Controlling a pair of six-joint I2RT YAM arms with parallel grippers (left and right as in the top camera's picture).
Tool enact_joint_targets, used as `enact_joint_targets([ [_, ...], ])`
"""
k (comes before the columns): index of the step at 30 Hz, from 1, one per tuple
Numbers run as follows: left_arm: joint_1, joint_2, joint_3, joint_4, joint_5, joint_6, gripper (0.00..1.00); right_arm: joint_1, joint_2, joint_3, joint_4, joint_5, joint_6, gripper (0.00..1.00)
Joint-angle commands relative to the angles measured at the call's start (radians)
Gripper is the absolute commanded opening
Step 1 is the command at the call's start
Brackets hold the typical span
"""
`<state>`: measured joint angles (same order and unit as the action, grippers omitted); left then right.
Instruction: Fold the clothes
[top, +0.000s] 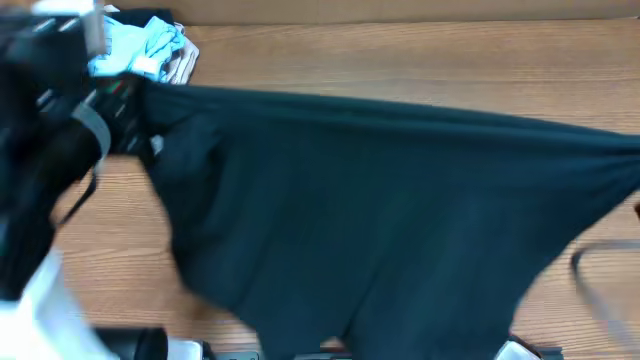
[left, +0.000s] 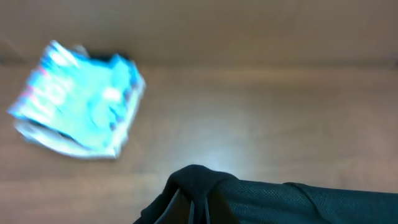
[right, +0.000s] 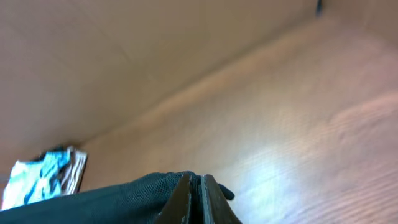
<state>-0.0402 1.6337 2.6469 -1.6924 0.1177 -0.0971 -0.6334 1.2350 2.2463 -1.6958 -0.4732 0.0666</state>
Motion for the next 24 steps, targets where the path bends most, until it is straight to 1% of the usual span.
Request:
enact_joint_targets([
  [1,0.015,0.13,-0.059,0.022,-0.1,0.009,0.04,-0.013,0.101,-0.153,0.063,0.082,-0.047,0.04],
  [3,0.013,0.207,-0.068,0.045,-0.1,0.009,0.04,0.0,0.156,-0.241,0.127,0.077,-0.055,0.04],
  [4,0.011,0.272,-0.068,0.076,-0.098,0.012,0.04,0.018,0.21,-0.304,0.188,0.077,-0.056,0.04],
  [7,0.003,0.385,-0.068,0.146,-0.089,0.012,0.04,0.066,0.327,-0.39,0.306,0.076,-0.047,0.04],
  [11,-0.013,0.534,-0.068,0.282,-0.05,0.016,0.04,0.146,0.512,-0.416,0.48,0.076,-0.008,0.04],
  [14,-0.027,0.649,-0.068,0.438,-0.039,0.015,0.04,0.211,0.652,-0.416,0.671,0.079,0.047,0.04],
  [17,-0.043,0.727,-0.068,0.566,-0.038,0.015,0.04,0.259,0.741,-0.416,0.805,0.08,0.077,0.04],
  [20,-0.058,0.768,-0.068,0.618,-0.039,0.016,0.04,0.282,0.777,-0.416,0.85,0.092,0.095,0.04],
  [24,-0.071,0.781,-0.068,0.603,-0.04,0.016,0.05,0.286,0.782,-0.416,0.841,0.117,0.095,0.04],
])
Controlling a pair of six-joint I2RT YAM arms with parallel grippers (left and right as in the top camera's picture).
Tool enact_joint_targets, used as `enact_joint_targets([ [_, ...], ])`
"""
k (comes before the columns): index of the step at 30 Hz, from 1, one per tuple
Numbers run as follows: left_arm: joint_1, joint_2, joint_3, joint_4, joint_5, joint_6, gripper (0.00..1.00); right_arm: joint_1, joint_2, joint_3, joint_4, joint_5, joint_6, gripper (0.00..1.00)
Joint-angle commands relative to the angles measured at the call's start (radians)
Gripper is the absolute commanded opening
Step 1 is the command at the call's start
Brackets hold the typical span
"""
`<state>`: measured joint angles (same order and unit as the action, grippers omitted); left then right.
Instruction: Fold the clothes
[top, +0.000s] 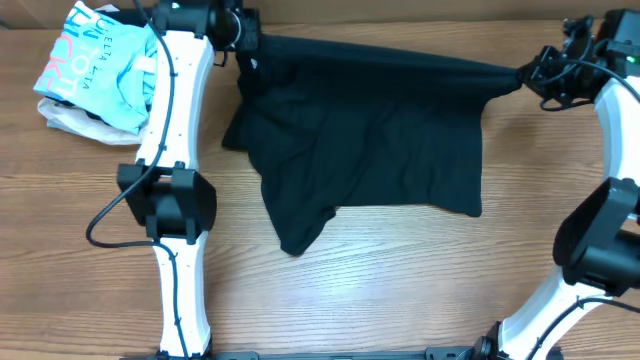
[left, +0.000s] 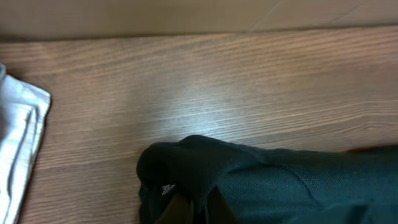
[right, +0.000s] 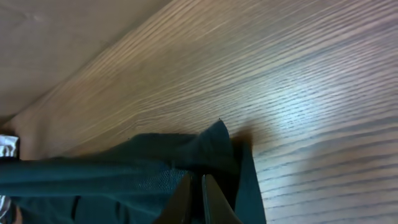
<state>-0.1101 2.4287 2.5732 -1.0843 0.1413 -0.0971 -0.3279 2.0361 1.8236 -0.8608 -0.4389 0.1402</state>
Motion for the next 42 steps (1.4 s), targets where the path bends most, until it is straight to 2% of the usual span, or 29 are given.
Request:
enact_joint_targets([
  [1,-0.003,-0.014,0.005,-0.017,-0.063,0.016,0.05,-0.019,-0.019,0.007,-0.005,0.092,0.021,0.04],
  [6,-0.002,-0.014,0.002,-0.115,-0.063,0.016,0.08,-0.019,-0.011,-0.001,-0.094,0.18,0.008,0.04],
  [14,-0.003,-0.012,-0.016,-0.215,-0.066,0.024,0.15,-0.019,-0.01,-0.108,-0.11,0.184,-0.002,0.04],
  [15,-0.003,-0.012,-0.02,-0.225,-0.067,0.024,0.19,-0.019,-0.01,-0.127,-0.108,0.185,-0.005,0.07],
  [17,-0.002,-0.012,-0.03,-0.229,-0.067,0.026,0.25,-0.019,-0.01,-0.144,-0.108,0.185,-0.01,0.2],
  [18,-0.002,-0.012,-0.034,-0.233,-0.066,0.031,0.34,-0.019,-0.01,-0.15,-0.11,0.184,-0.01,0.31],
  [20,-0.002,-0.012,-0.04,-0.247,-0.067,0.031,0.47,-0.019,-0.01,-0.154,-0.121,0.184,-0.01,0.4],
  [22,-0.003,-0.012,-0.049,-0.265,-0.067,0.031,0.51,-0.019,-0.01,-0.155,-0.138,0.18,-0.01,0.51],
  [26,0.001,-0.013,-0.052,-0.302,-0.074,0.04,0.52,-0.019,-0.01,-0.155,-0.17,0.145,-0.01,0.61],
  [30,0.025,-0.024,-0.028,-0.35,-0.042,0.041,0.54,-0.019,-0.014,-0.154,-0.214,0.035,-0.01,0.63],
  [33,0.051,-0.058,0.023,-0.43,-0.012,0.042,0.6,-0.019,-0.047,-0.154,-0.248,-0.054,-0.009,0.61],
  [42,0.057,-0.237,0.064,-0.575,-0.014,0.045,0.7,-0.011,-0.264,-0.154,-0.306,-0.05,0.018,0.62],
])
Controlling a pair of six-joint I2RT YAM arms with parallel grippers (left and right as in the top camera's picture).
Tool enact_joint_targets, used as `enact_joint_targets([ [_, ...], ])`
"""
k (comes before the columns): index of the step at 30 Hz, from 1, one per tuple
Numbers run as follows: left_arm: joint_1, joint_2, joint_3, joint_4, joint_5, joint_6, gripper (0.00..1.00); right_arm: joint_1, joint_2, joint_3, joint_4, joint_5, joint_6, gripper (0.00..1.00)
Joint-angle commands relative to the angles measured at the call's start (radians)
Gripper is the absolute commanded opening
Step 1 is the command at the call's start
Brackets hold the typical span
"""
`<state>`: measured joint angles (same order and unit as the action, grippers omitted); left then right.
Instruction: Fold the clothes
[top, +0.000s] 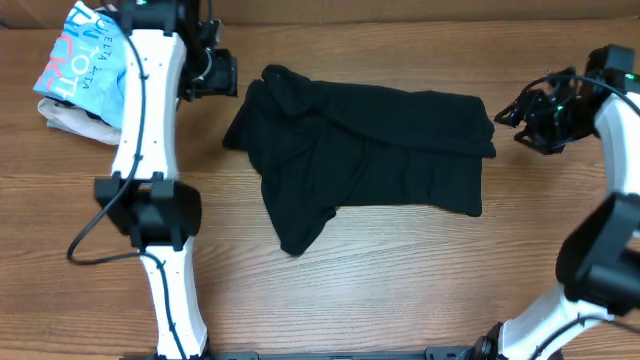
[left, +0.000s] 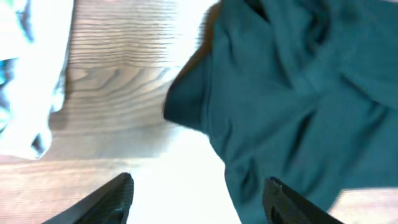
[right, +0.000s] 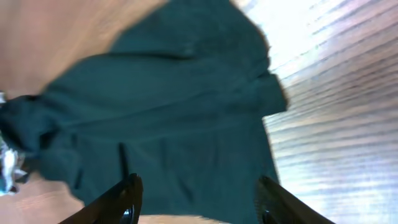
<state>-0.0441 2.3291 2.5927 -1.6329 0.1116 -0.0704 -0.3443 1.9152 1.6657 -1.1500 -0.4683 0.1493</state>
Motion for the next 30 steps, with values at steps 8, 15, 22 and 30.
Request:
enact_joint_targets([
  [8,-0.047,-0.29,0.044,-0.057,0.028,0.019,0.71,0.029,-0.345,0.003,-0.165,0.113,0.008,0.64],
  [15,-0.136,-0.422,0.018,-0.057,0.008,0.018,0.81,0.031,-0.494,0.003,-0.28,0.135,0.013,0.65],
  [22,-0.219,-0.546,-0.246,-0.057,0.001,-0.045,1.0,0.031,-0.621,0.002,-0.409,0.238,0.046,0.77],
  [30,-0.24,-0.571,-0.635,-0.029,-0.098,-0.187,1.0,0.031,-0.652,-0.09,-0.447,0.256,0.029,1.0],
])
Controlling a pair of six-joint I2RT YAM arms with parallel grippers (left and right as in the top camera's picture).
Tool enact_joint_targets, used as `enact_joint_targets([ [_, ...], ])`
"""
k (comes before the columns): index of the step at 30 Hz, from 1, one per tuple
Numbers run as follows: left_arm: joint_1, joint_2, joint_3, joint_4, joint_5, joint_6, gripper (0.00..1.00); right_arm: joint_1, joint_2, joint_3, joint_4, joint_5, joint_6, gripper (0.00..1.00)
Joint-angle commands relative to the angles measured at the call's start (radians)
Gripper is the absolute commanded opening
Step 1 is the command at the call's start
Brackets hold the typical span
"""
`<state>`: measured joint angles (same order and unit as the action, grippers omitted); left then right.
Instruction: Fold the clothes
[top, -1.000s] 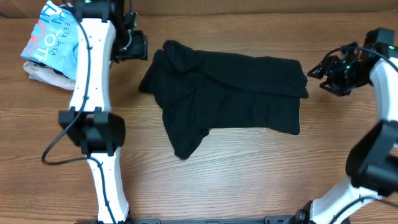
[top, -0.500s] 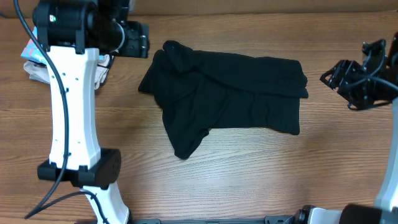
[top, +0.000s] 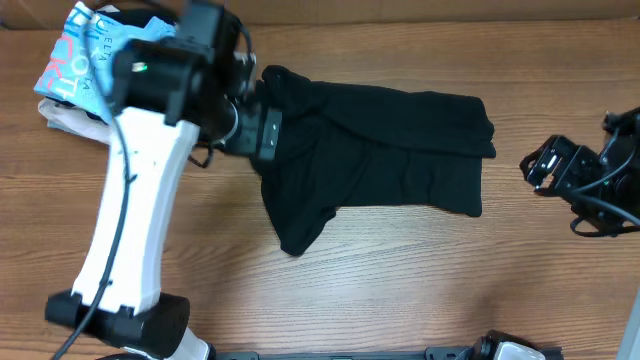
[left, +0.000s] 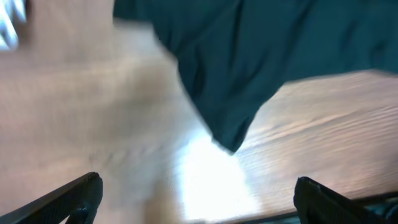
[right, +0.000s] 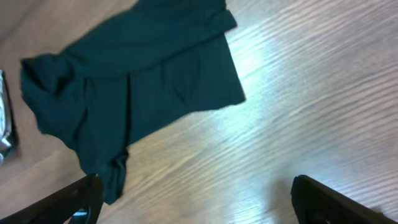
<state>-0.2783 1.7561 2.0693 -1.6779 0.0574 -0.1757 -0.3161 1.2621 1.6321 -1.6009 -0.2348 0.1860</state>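
A dark teal-black garment (top: 370, 160) lies crumpled on the wooden table (top: 400, 290), its upper edge doubled over and a point hanging toward the front left. My left gripper (top: 252, 132) hovers high above the garment's left part, open; in the left wrist view its gripper (left: 199, 200) frames bare wood, with the garment (left: 249, 56) beyond. My right gripper (top: 545, 165) is open to the right of the garment, apart from it; in the right wrist view the gripper (right: 199, 202) is over bare wood, the garment (right: 137, 81) farther off.
A folded stack of light blue and white clothes (top: 90, 60) sits at the table's far left corner. A cardboard wall (top: 420, 8) runs along the far edge. The left arm's white link (top: 120, 230) crosses the left side of the table.
The left gripper has moved from the garment's far left corner to above its left part. The right gripper has moved nearer and rightward, away from the garment's right edge. The garment lies unchanged.
Both grippers were shut on the garment's upper corners, holding it stretched in the air. Then they held it stretched low at the table's far side. Then both were open and the garment lay on the table with its top edge doubled. Now both have drawn away.
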Motion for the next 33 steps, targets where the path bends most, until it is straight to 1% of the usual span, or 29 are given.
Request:
enact_joint_targets([
  [1,-0.007,0.002,-0.161,0.04,-0.04,-0.09,1.0,0.003,0.001,-0.085,0.011,0.024,-0.011,1.0],
  [2,-0.01,0.002,-0.2,0.065,-0.034,-0.095,1.0,0.003,0.001,-0.113,0.022,0.025,-0.011,1.0],
  [3,-0.019,0.002,-0.284,0.127,-0.003,-0.097,1.0,0.003,0.001,-0.177,0.046,0.024,-0.01,1.0],
  [7,-0.051,0.002,-0.435,0.231,0.032,-0.109,1.0,0.003,0.001,-0.315,0.117,0.0,-0.011,1.0],
  [10,-0.093,0.001,-0.543,0.304,0.04,-0.097,1.0,0.003,0.002,-0.395,0.19,-0.03,-0.012,0.98],
  [15,-0.19,0.002,-0.73,0.465,0.04,-0.044,0.98,0.003,0.004,-0.462,0.304,-0.104,-0.034,0.91],
  [18,-0.237,0.002,-0.844,0.572,0.051,-0.041,0.97,0.003,0.008,-0.466,0.339,-0.108,-0.037,0.88],
  [19,-0.254,0.002,-0.905,0.624,0.069,-0.042,0.96,0.003,0.008,-0.466,0.351,-0.108,-0.037,0.86],
  [20,-0.259,0.002,-0.93,0.644,0.076,-0.042,0.95,0.003,0.008,-0.466,0.356,-0.108,-0.037,0.86],
  [25,-0.258,0.002,-1.016,0.729,0.074,-0.05,0.81,0.003,0.008,-0.466,0.372,-0.108,-0.037,0.81],
  [27,-0.258,0.002,-1.04,0.767,0.068,-0.069,0.79,0.003,0.008,-0.466,0.38,-0.108,-0.036,0.8],
  [31,-0.259,0.002,-1.088,0.846,0.066,-0.087,0.71,0.003,0.008,-0.468,0.397,-0.108,-0.036,0.77],
  [32,-0.259,0.002,-1.11,0.883,0.066,-0.087,0.64,0.003,0.008,-0.473,0.41,-0.108,-0.036,0.76],
  [33,-0.259,0.002,-1.118,0.902,0.066,-0.087,0.59,0.003,0.008,-0.479,0.419,-0.108,-0.036,0.76],
])
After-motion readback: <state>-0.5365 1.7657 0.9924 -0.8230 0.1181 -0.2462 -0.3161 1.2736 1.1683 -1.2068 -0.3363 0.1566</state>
